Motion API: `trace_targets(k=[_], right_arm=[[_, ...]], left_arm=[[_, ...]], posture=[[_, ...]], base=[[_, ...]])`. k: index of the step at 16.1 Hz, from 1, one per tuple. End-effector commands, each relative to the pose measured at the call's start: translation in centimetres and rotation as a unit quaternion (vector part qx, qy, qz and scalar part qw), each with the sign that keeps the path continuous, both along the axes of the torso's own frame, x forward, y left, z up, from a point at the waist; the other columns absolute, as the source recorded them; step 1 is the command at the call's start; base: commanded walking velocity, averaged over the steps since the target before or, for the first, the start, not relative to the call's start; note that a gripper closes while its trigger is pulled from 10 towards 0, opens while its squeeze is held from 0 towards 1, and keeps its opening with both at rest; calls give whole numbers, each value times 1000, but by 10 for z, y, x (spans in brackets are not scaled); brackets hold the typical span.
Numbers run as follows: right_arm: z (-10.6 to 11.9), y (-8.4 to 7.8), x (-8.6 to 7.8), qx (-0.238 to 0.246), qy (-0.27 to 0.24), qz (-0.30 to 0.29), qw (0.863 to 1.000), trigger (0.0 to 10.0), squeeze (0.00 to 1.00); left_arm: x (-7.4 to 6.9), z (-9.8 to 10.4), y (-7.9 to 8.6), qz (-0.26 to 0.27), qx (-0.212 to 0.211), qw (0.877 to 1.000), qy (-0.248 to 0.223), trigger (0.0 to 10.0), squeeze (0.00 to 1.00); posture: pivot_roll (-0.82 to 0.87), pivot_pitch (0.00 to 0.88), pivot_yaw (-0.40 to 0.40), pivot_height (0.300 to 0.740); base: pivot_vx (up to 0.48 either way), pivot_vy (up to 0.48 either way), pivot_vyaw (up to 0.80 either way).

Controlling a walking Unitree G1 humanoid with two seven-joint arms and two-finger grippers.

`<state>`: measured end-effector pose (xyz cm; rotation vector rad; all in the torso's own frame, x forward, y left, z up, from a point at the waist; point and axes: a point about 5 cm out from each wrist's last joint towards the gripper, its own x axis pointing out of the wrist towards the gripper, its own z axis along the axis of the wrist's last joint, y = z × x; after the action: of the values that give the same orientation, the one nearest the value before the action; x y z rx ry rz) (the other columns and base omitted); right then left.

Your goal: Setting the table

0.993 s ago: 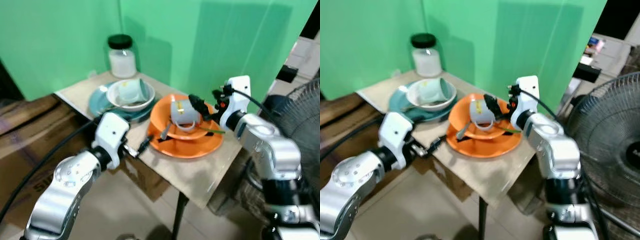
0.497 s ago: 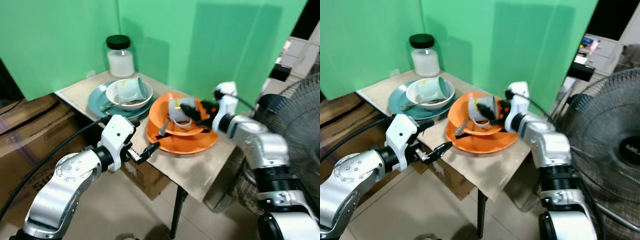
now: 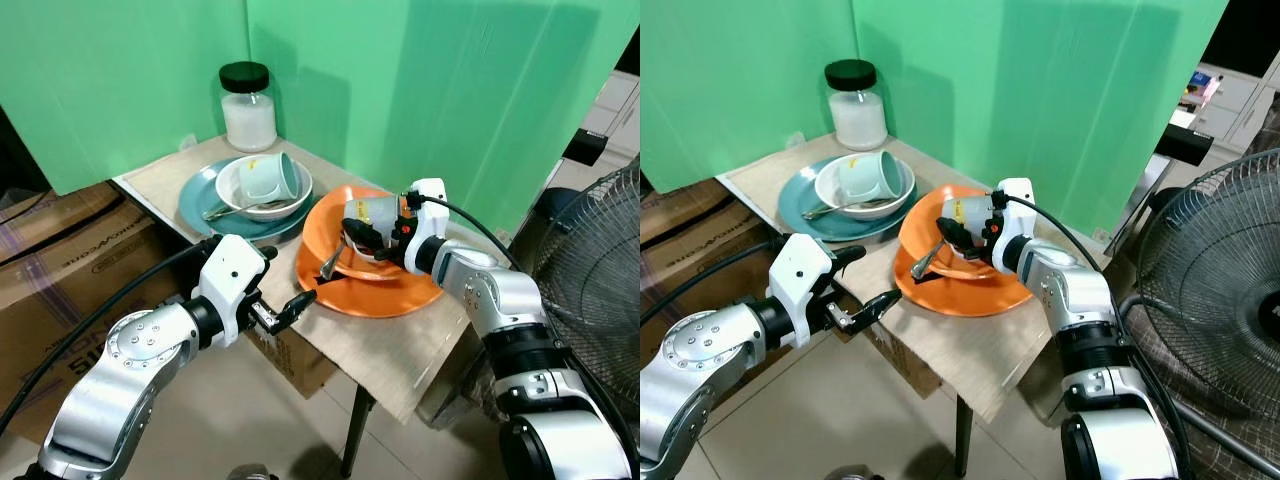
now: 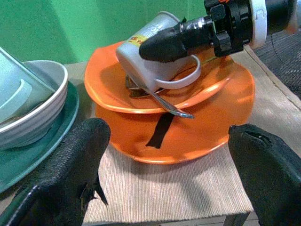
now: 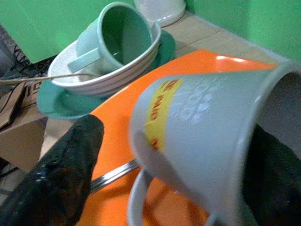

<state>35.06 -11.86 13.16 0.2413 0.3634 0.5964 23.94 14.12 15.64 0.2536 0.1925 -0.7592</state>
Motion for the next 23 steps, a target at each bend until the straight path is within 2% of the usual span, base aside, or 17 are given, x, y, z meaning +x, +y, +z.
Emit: trace_targets(k=[1,7,23], right_arm=[[9,-2,4,8,-17,1,1000,0,0],[13,-10,4,16,-28,24,999,0,0],[18,-8,2,57,-20,52,997,0,0]], left_arm=[[-2,2,-3,-12,4,1000,0,10000,0],[-2,2,-4,-15,4,1000,-4,10000,0],[-1,0,-5,-23,19,1000,-2,10000,0]], posture=[[190,0,-21,740],[189,0,-26,740],[190,0,-23,740]], base=[[0,0,0],[0,0,0],[0,0,0]])
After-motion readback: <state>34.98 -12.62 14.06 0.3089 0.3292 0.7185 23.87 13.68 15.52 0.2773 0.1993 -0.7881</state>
